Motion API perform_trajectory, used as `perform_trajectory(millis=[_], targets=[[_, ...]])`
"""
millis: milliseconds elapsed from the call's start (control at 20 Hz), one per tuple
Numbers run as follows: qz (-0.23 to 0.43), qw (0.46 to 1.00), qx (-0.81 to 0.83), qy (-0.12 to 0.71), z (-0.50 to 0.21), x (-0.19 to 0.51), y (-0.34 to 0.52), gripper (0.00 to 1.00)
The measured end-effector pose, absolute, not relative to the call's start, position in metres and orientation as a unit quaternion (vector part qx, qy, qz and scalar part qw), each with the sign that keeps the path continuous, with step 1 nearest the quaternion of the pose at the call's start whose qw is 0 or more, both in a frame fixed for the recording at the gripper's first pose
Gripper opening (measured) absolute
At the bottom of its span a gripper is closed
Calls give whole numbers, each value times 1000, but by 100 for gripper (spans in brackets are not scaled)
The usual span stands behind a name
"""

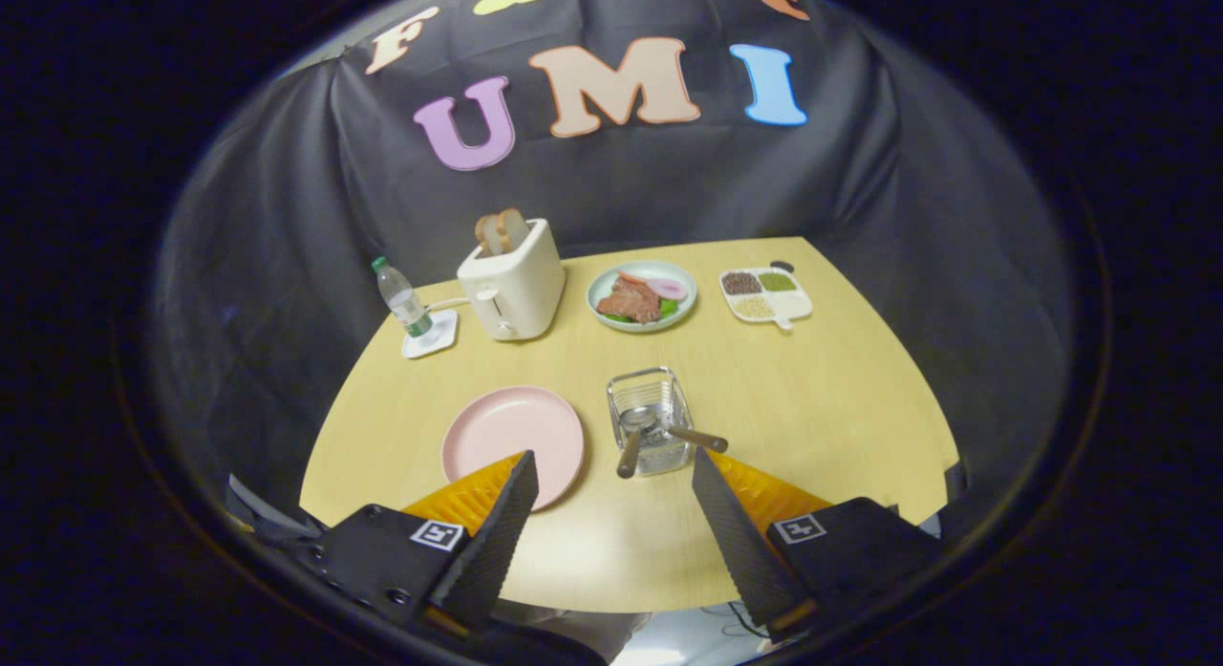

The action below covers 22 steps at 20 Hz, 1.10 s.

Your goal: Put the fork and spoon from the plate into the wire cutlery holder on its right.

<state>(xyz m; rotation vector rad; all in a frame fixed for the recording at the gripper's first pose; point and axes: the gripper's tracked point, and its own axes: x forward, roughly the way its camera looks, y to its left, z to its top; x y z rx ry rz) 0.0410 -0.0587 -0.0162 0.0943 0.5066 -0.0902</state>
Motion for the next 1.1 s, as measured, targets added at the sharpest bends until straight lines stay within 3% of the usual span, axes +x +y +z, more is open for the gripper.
perform_trajectory(millis=[600, 1100], targets=[[-40, 998, -13, -45, 148, 42, 1, 100], [-62, 996, 1, -69, 141, 18, 4, 100]])
